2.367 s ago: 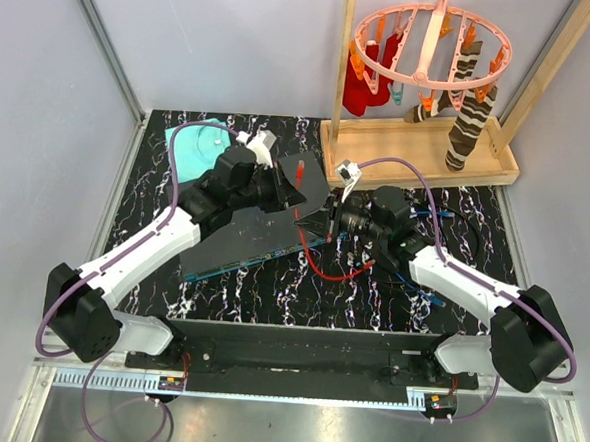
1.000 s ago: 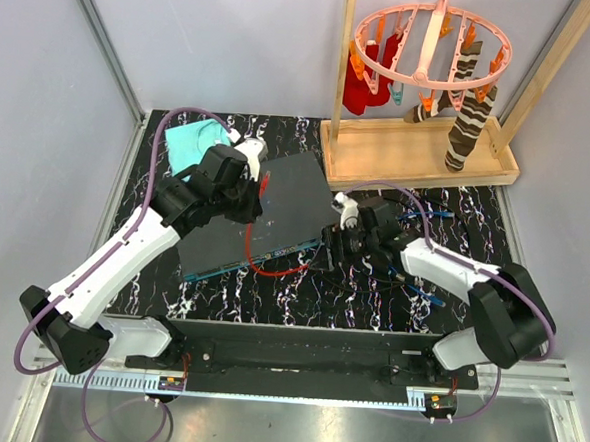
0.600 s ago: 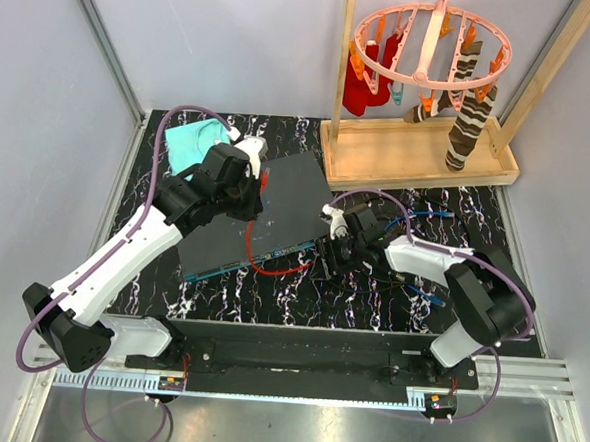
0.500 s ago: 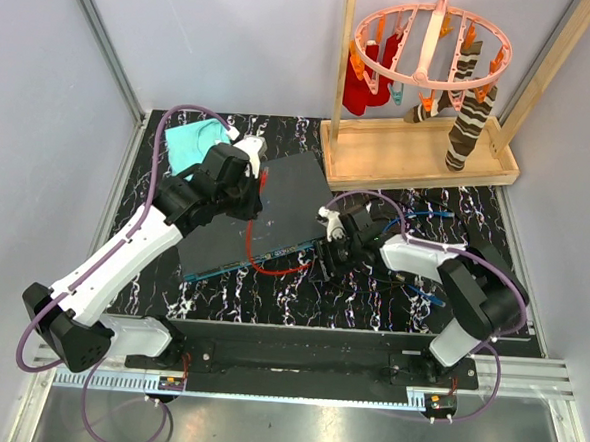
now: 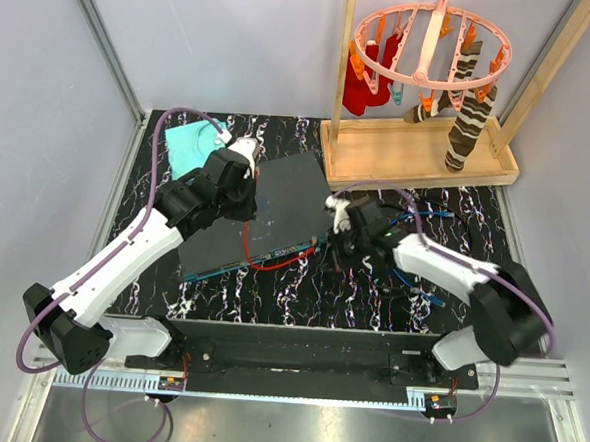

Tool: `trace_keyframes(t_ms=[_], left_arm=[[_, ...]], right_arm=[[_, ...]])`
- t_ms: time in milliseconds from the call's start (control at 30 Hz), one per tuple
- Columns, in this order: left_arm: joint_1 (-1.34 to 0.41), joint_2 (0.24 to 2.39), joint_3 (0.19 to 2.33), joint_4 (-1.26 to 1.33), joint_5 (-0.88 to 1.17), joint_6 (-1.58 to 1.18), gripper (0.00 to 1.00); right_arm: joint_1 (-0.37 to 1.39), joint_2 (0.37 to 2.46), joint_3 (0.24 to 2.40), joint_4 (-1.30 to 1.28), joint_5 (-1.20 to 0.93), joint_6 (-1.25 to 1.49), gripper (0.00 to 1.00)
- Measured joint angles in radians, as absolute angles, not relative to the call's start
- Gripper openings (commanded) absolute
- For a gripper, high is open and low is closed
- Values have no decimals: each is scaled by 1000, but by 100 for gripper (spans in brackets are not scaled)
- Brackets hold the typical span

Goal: Insert the plug into the switch port
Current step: Pick up the connector from the center of the board.

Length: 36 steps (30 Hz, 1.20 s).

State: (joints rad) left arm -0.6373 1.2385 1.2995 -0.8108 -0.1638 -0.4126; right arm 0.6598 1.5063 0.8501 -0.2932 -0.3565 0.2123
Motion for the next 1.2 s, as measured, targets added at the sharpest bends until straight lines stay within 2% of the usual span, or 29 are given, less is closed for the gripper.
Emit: trace_keyframes(t_ms=[167,200,233,367,467,600,800,1067,1200], left_arm=[[-627,1221,1262,-814,-177,-443,0],[-626,1219,1255,-813,-178,-450,0],[-625,1216,1249,-814,-177,-460,0],[-625,1198,1221,-805,-169,-502,0],[-625,1171,1192,-796,-161,-540,0],[-625,1131,1155,-775,-157,-605,0],[-624,1071,1079,-730,-158,-716,0],[-624,1045,1007,-680,-159,-834,0],[-624,1028,962,-654,-160,-889,10]], right_arm=[[521,1332,897,-329,-321,226,0],[481,1311,904,-331,-303,233,5],[447,1299,910,-336,-277,241,26],[357,1320,916,-384,-83,323,63],[336,1341,916,-432,23,373,70],[338,1307,899,-429,40,429,71],[340,1160,715,-178,-128,555,68],[420,1418,633,120,-311,757,62],[451,1509,637,170,-335,801,62]])
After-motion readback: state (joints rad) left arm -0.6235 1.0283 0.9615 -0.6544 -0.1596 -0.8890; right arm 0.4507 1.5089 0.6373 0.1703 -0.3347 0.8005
